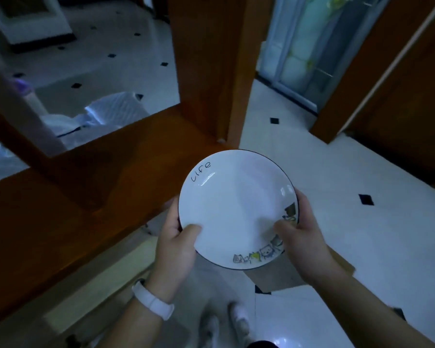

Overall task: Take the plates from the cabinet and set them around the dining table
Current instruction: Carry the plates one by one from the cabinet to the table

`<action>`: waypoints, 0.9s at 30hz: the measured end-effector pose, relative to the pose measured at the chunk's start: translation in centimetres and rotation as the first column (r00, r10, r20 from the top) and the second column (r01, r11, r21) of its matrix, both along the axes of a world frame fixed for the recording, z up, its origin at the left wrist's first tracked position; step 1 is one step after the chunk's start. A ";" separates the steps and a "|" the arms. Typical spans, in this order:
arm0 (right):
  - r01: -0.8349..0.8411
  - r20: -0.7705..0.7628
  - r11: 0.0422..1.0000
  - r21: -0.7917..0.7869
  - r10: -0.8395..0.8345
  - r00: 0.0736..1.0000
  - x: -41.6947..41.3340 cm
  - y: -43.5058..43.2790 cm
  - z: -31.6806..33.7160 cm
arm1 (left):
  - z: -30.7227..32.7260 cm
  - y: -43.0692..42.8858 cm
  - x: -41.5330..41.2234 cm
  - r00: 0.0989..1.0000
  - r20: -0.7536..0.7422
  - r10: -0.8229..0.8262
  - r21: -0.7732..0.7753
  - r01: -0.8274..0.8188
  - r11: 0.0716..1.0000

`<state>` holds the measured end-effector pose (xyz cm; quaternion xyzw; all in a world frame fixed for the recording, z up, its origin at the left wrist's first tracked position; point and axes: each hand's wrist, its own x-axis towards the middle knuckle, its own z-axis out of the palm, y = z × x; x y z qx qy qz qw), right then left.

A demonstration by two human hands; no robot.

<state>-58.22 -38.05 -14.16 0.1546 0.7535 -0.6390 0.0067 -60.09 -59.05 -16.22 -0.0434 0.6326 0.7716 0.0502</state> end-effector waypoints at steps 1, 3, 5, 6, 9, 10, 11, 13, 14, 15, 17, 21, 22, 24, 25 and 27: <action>0.066 0.001 0.998 0.003 -0.066 0.998 0.7 0.6 -0.1 | 0.1 0.7 -0.4 0.999 -0.003 -0.052 -0.007 0.051 0.999; 0.191 -0.007 0.981 0.020 -0.191 0.981 2.2 1.9 -0.3 | 0.3 2.6 -1.1 0.987 -0.030 -0.156 -0.008 0.156 0.988; 0.311 -0.010 0.950 0.025 -0.311 0.950 4.0 3.3 -0.4 | 0.4 4.8 -1.4 0.966 -0.051 -0.254 0.001 0.254 0.967; 0.370 -0.014 0.929 0.023 -0.370 0.929 5.0 4.0 -0.3 | 0.4 6.1 -1.4 0.954 -0.053 -0.296 0.015 0.298 0.955; 0.514 -0.039 0.857 0.016 -0.513 0.857 8.3 6.2 0.1 | 0.4 10.1 -1.2 0.906 -0.058 -0.419 0.030 0.422 0.906; 0.563 -0.043 0.826 0.019 -0.562 0.826 9.5 7.0 0.3 | 0.5 11.5 -0.8 0.879 -0.070 -0.472 0.027 0.475 0.880; 0.610 -0.052 0.792 0.024 -0.609 0.792 10.8 7.8 0.5 | 0.7 13.1 -0.4 0.845 -0.084 -0.528 0.024 0.531 0.847; 0.697 -0.069 0.715 0.053 -0.694 0.717 13.4 9.2 0.9 | 1.1 16.1 0.6 0.767 -0.118 -0.631 0.014 0.636 0.771; 0.735 -0.073 0.676 0.063 -0.731 0.678 14.8 9.9 1.0 | 1.2 17.5 1.3 0.727 -0.131 -0.674 0.004 0.680 0.733; 0.770 -0.078 0.634 0.065 -0.766 0.638 16.2 10.6 1.0 | 1.3 19.0 2.0 0.687 -0.142 -0.712 -0.003 0.719 0.695; 0.838 -0.090 0.542 0.058 -0.833 0.545 19.0 11.9 1.1 | 1.7 21.8 3.8 0.603 -0.161 -0.781 -0.009 0.791 0.612; 0.913 -0.148 0.407 0.011 -0.903 0.404 24.4 14.1 1.8 | 2.3 27.0 7.7 0.466 -0.164 -0.869 -0.041 0.877 0.478; 0.925 -0.161 0.379 -0.001 -0.913 0.374 25.7 14.7 1.9 | 2.3 28.2 8.7 0.443 -0.162 -0.881 -0.053 0.888 0.457; 0.941 -0.175 0.339 -0.016 -0.927 0.331 28.1 15.9 1.8 | 2.3 30.6 10.6 0.406 -0.148 -0.902 -0.079 0.904 0.420; 0.947 -0.172 0.321 -0.021 -0.934 0.313 29.3 16.6 1.7 | 2.3 31.7 11.7 0.387 -0.138 -0.912 -0.086 0.913 0.400; 0.958 -0.156 0.287 -0.018 -0.947 0.281 31.7 18.0 1.5 | 2.4 33.8 13.9 0.352 -0.128 -0.927 -0.097 0.926 0.365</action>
